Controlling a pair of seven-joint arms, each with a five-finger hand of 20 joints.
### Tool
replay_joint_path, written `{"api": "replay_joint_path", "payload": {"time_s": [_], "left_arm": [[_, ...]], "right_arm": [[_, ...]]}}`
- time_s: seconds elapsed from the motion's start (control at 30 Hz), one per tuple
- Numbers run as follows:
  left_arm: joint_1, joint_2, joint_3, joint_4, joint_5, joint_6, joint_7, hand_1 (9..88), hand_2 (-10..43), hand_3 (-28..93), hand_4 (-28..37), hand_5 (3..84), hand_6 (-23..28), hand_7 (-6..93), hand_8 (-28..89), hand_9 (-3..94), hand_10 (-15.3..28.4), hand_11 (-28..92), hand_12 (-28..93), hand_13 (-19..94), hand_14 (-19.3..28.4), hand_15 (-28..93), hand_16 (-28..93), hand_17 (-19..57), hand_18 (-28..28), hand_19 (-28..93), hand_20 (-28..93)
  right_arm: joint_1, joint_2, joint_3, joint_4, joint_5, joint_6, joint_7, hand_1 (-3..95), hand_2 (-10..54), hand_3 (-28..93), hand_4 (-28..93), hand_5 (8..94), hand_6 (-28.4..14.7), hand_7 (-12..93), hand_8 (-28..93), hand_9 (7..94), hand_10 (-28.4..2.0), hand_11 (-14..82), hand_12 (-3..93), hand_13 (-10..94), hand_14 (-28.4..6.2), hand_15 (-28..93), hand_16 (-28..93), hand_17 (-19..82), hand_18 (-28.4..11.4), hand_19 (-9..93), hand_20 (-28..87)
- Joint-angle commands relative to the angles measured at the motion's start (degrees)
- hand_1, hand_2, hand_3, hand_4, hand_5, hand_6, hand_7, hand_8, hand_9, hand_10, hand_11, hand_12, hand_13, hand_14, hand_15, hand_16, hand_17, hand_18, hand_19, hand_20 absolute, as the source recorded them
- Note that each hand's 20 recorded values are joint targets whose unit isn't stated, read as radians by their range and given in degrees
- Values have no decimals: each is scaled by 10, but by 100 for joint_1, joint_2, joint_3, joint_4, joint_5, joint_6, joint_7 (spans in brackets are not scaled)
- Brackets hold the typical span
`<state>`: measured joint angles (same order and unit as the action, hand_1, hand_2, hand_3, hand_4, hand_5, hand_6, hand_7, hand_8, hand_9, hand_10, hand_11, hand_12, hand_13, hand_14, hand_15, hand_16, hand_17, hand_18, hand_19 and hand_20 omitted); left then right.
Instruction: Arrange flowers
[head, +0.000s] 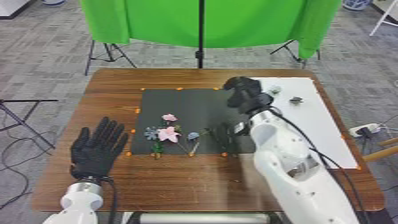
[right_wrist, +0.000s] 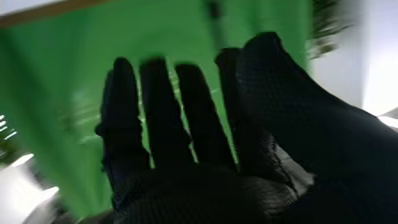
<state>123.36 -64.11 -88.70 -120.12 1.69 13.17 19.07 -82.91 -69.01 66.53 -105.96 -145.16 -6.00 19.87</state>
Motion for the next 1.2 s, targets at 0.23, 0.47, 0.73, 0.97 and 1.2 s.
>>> {"api": "replay_joint_path", "payload": {"time_s": [0.23,0.47,0.73,0.97,1.2], "left_arm": [[140,-77,-5,-16,-31,11,67,254,194,753,-283,471,101,111,-97,395,151,215,84,289,158,363,-86,-83,140,372,119],[114,-83,-14,-76,-429,258,203,255,193,755,-283,478,102,114,-96,401,152,220,85,292,157,363,-87,-83,140,371,119],[74,-96,-2,-80,-388,225,204,255,195,755,-283,481,103,120,-100,406,153,228,84,293,157,367,-88,-83,139,372,120],[47,-85,27,-73,-352,212,187,255,196,755,-283,483,104,122,-100,406,153,229,83,293,157,367,-89,-83,139,373,119],[82,-94,15,-75,-345,193,200,254,196,757,-283,483,104,121,-101,405,153,229,83,292,157,369,-89,-83,138,373,119]], "right_arm": [[514,760,925,1322,-213,-643,499,456,-95,913,-283,481,-12,187,-152,363,-153,90,124,233,-181,177,166,104,-199,571,235],[871,772,776,2045,-89,-808,800,457,-95,917,-283,397,-32,182,-155,292,-160,80,117,226,-179,173,173,108,-198,576,222],[835,754,685,2346,-98,-1115,1099,500,-95,887,-283,426,3,207,-164,399,-123,136,121,405,-137,299,160,193,-220,672,241],[605,823,517,2389,-216,-148,1426,589,-95,748,-283,580,0,362,-216,552,-143,397,232,547,-95,591,280,281,-220,852,323],[502,965,319,2000,-131,450,1395,613,-95,727,-283,615,-8,559,-79,677,-125,324,388,617,-84,584,329,305,-218,867,338]]}}
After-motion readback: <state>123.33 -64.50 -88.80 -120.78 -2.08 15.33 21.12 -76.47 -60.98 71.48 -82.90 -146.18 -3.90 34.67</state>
